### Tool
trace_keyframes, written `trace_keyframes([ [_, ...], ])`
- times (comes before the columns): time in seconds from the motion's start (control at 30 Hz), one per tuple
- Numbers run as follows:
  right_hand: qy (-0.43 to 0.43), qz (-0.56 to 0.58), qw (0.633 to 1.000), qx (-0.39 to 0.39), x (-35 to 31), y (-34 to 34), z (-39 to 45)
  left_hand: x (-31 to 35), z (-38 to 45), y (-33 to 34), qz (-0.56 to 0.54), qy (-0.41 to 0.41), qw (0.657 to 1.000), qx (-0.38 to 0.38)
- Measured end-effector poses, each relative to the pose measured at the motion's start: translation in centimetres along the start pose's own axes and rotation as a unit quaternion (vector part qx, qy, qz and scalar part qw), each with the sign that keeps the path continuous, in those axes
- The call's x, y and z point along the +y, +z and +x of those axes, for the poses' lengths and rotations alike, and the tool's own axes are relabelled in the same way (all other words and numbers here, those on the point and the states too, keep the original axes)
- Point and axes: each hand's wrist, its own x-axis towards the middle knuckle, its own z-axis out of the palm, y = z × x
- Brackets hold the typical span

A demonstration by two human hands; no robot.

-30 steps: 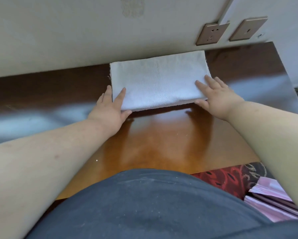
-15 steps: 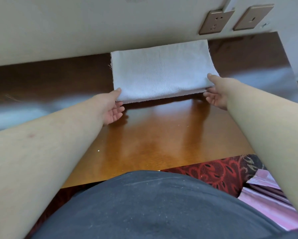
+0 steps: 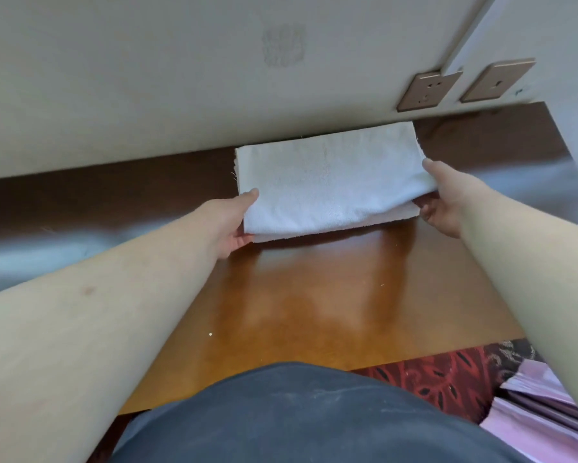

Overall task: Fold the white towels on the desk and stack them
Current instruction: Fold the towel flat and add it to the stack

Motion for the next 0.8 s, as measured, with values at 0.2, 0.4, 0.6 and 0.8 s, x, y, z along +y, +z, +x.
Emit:
trace_keyframes([
  [0.2, 0.024, -0.086, 0.994, -0.054, -4.7, 0.5, 2.7, 3.8, 2.8, 1.0, -0.004, 0.032, 0.999, 0.001],
  [0.4, -0.109, -0.361, 0.925, 0.035, -5.9, 2.3, 5.2, 5.3, 5.6, 1.7, 0.043, 0.180, 0.980, 0.077],
  [0.6, -0.271, -0.383, 0.881, 0.069, -4.5, 2.1, 5.1, 5.0, 5.5, 0.7, 0.153, 0.338, 0.920, 0.124],
  [0.8, -0.257, -0.521, 0.808, 0.098, -3.0, 2.0, 4.9, 4.2, 5.3, 1.4, 0.223, 0.284, 0.921, 0.147],
])
